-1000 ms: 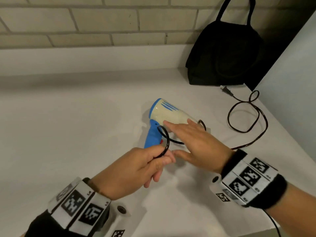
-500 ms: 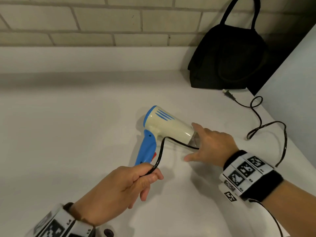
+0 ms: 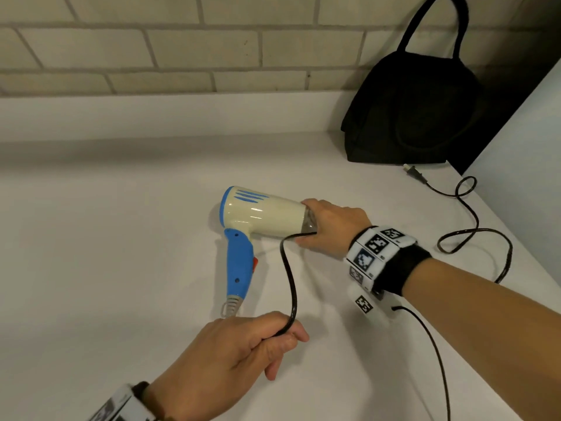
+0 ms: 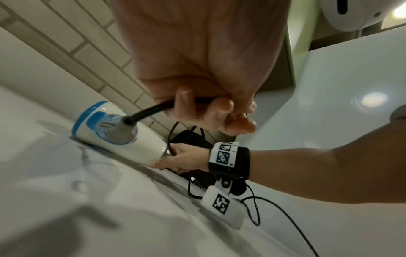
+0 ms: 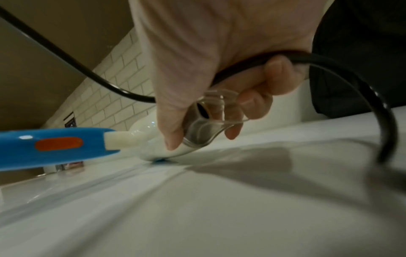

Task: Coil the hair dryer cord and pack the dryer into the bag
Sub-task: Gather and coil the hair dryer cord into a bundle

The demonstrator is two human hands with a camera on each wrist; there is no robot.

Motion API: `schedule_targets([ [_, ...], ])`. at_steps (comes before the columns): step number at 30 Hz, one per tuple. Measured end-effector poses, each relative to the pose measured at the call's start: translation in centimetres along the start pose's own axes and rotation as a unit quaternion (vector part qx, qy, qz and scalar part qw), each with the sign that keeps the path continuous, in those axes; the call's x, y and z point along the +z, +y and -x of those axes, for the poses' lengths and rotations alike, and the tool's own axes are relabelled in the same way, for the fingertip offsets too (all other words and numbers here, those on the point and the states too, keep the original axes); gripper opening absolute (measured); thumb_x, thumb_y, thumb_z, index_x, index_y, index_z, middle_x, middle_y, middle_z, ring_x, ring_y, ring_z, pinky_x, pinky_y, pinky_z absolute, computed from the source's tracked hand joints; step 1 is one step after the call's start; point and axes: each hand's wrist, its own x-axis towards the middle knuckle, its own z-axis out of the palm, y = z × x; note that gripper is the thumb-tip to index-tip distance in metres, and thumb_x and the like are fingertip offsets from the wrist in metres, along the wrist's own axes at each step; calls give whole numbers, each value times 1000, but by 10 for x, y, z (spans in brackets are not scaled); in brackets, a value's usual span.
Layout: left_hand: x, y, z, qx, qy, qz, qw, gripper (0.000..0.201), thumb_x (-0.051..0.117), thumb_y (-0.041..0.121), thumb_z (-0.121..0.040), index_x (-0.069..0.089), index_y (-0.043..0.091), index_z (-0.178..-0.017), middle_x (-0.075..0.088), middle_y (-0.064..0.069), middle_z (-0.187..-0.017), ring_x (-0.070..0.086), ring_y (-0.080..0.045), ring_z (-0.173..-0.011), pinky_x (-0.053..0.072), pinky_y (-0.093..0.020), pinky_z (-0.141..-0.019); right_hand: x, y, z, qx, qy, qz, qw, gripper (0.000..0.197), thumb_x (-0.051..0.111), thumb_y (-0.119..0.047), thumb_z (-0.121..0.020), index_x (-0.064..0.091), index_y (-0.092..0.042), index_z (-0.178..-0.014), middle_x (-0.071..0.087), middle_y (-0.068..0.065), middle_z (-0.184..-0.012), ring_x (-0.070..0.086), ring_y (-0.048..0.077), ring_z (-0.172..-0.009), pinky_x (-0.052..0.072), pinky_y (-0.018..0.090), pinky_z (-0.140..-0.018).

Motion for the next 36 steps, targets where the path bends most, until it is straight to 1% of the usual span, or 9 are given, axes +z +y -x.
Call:
schedule_targets([
  [10, -5, -3, -10, -32, 108, 217, 970, 29, 40, 54, -67, 61, 41, -82, 55, 2, -50, 45, -8, -36, 37, -18, -40, -3, -19, -10, -55, -25, 84, 995, 92, 65, -51, -71, 8, -29, -140, 35, 9, -136, 52, 31, -107, 43, 40, -82],
  [14, -7, -2, -17, -61, 135, 261, 954, 23, 45, 53, -70, 61, 39, -79, 54, 1, -49, 48, -12, -33, 37, -19, -35, -32, -8, 22, -48, 10, 109, 993, 52, 59, -47, -78, 40, -29, -123, 61, -1, -110, 57, 24, -100, 38, 34, -82],
  [18, -7, 5, -30, -57, 113, 296, 947, 22, 46, 45, -86, 63, 35, -75, 55, 3, -49, 55, -12, -38, 41, -20, -34, -44, 6, 69, -64, -121, -45, 990, 20, 48, -46, -86, 59, -33, -98, 58, -15, -73, 54, 10, -74, 35, 26, -65],
  [22, -3, 14, -55, 5, 115, 402, 908, 25, 48, 34, -80, 69, 27, -69, 68, 3, -63, 69, -15, -70, 54, -22, -53, -14, -5, 100, -158, -157, -43, 974, 25, 34, -39, -94, 53, -31, -108, 64, -3, -108, 57, 22, -97, 43, 33, -77],
  [24, -2, 18, -66, 40, 142, 412, 899, 28, 43, 33, -82, 70, 27, -76, 73, 2, -81, 68, -15, -90, 55, -22, -74, -3, -10, 105, -172, -122, -21, 977, 23, 34, -30, -96, 50, -26, -111, 61, -4, -107, 56, 23, -99, 39, 31, -70],
  [27, 1, 21, -74, 71, 179, 306, 932, 24, 42, 44, -87, 57, 39, -104, 69, 12, -104, 58, -3, -109, 44, -16, -94, -5, -20, 110, -198, -86, -48, 975, 23, 35, -19, -95, 52, -17, -110, 59, -1, -96, 57, 24, -92, 40, 35, -69],
  [31, 12, 13, -71, 45, 88, 215, 972, 35, 30, 42, -82, 46, 36, -112, 67, 14, -81, 64, 2, -79, 46, -8, -71, -25, -29, 119, -252, 19, -125, 959, 29, 30, -39, -88, 55, -26, -91, 67, -9, -87, 63, 16, -76, 50, 31, -60],
  [34, 16, 11, -60, 15, 56, 187, 981, 28, 29, 46, -78, 54, 34, -76, 56, 8, -43, 47, -3, -36, 37, -10, -41, -32, -22, 116, -227, 38, -193, 954, 29, 33, -42, -85, 57, -27, -80, 61, -20, -72, 53, 3, -72, 41, 20, -62],
  [36, 16, 9, -59, 12, 66, 170, 983, 33, 28, 46, -78, 50, 27, -63, 43, 9, -35, 35, -3, -29, 32, -12, -37, -31, -16, 110, -202, 51, -188, 960, 35, 30, -51, -81, 57, -27, -79, 48, -25, -62, 46, 2, -68, 37, 21, -59],
])
